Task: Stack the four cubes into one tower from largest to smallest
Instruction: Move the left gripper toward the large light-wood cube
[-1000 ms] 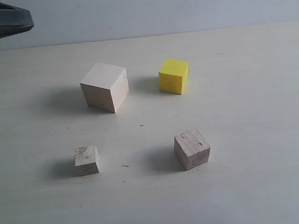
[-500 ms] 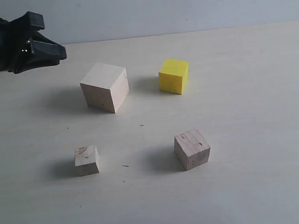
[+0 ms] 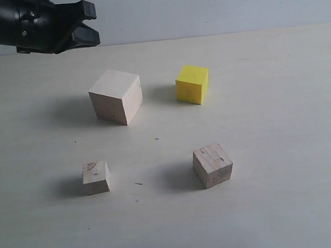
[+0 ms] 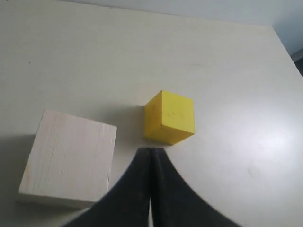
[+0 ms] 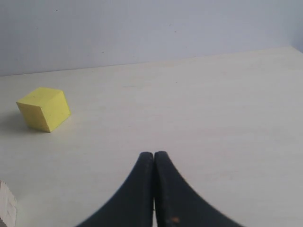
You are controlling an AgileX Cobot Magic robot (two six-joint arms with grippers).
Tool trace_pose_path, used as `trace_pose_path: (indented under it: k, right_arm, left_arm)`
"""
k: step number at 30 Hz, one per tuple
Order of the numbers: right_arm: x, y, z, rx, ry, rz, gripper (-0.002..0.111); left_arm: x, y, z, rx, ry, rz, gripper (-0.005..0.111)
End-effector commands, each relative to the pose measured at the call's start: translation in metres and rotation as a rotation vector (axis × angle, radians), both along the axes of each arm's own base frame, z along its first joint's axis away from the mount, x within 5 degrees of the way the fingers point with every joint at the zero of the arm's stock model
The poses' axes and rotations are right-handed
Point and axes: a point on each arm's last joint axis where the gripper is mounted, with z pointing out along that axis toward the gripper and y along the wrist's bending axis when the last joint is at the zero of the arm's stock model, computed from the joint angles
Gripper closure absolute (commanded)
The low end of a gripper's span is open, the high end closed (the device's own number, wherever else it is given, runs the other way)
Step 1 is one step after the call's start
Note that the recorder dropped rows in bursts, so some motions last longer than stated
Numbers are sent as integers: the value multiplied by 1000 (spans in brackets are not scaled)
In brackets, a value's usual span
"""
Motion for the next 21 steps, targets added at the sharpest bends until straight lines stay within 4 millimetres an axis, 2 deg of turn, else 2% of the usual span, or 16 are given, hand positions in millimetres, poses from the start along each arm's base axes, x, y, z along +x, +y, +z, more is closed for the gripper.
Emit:
trace_pose_path:
  k: [1,14,21]
  right_arm:
    - [0,0,0,4,-11,2,108]
    - [0,0,0,4,-11,2,108]
    - [0,0,0,4,-11,2,108]
  left_arm:
    - [18,-9,-2,7,-25,21,107]
    - [63,-14,-64,104,35,108,107]
    - [82,-14,-74,127,-7,176,107]
